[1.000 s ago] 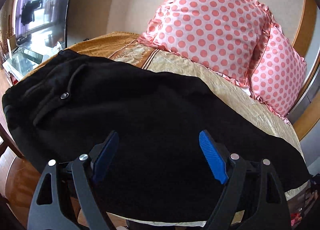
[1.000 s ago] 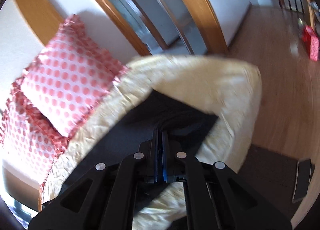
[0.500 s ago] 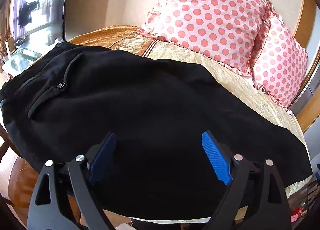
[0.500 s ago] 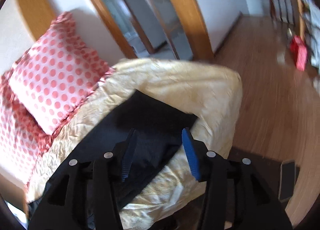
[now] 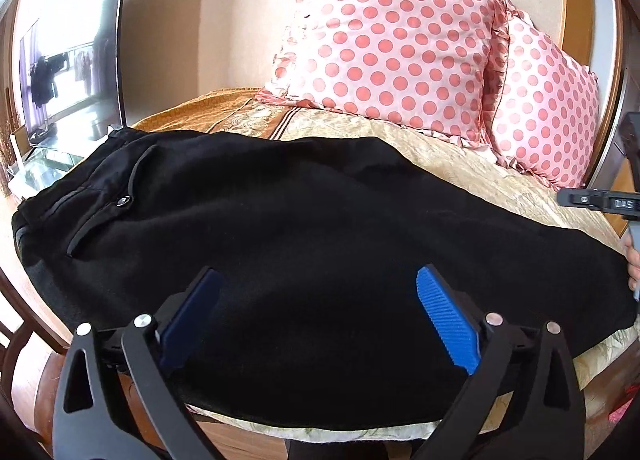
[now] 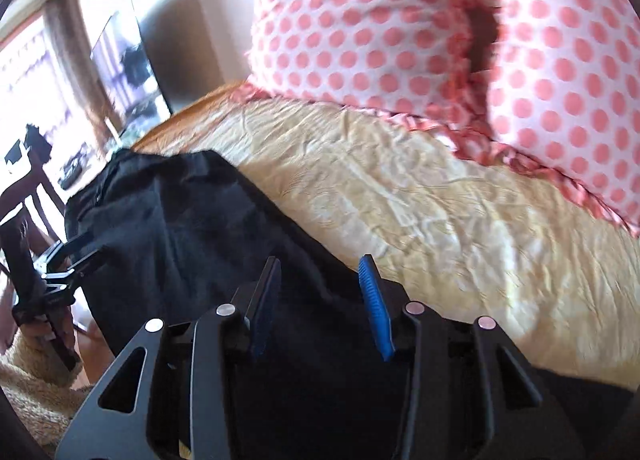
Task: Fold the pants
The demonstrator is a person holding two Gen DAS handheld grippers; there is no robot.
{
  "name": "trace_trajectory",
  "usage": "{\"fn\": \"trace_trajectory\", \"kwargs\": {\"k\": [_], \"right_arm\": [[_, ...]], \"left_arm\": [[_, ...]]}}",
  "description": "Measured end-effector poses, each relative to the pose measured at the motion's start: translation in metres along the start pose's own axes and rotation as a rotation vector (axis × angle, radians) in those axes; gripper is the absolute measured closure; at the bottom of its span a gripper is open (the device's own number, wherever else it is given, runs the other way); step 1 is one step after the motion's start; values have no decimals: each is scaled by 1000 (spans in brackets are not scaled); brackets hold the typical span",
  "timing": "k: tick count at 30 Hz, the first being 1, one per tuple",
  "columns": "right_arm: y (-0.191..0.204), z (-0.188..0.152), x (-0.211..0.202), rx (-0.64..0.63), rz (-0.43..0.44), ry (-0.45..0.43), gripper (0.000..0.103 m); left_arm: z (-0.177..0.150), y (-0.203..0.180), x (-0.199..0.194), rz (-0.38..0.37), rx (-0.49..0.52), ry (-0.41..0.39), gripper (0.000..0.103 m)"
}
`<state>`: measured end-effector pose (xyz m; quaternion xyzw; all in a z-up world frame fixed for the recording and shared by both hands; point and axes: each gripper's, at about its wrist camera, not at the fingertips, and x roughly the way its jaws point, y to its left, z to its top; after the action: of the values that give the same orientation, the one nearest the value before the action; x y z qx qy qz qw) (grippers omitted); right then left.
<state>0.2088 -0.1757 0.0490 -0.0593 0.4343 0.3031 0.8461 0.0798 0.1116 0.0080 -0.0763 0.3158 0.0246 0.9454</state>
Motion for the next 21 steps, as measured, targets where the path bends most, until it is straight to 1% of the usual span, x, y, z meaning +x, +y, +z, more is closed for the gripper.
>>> {"fn": "trace_trajectory", "kwargs": {"k": [1,4,6,8,10,13,16,18,19,20,21], "right_arm": [[2,6,19,-21,14,49,61],[5,6,46,-48,38,110,61],[8,8,55,-62,62,132,62],[12,11,61,-73,67,160,63],[14,10,66,-81,60,182,63],[12,14,68,-79,66,185,63],[13,15,68,-104,75,193,64],[17,13,68,-132,71,194,74],[19,11,66,-138,79,196,86],[21,11,67,-146,73,193,91],[23,10,66,-160,63,190,93]], "left_arm": [[-1,0,-1,-4,3,-4,3],[-5,-1,-1,-22,17,-13,3],[-6,1,1,-33,25,-11,2],[-8,1,4,-36,34,-1,2],[-9,1,6,-31,47,4,2],[-8,0,10,-23,62,8,2],[-7,0,12,-24,62,11,2],[-8,0,13,-21,65,13,2],[-8,0,13,-20,66,14,2],[-8,0,14,-19,68,14,2],[-8,0,14,-17,68,16,2]]}}
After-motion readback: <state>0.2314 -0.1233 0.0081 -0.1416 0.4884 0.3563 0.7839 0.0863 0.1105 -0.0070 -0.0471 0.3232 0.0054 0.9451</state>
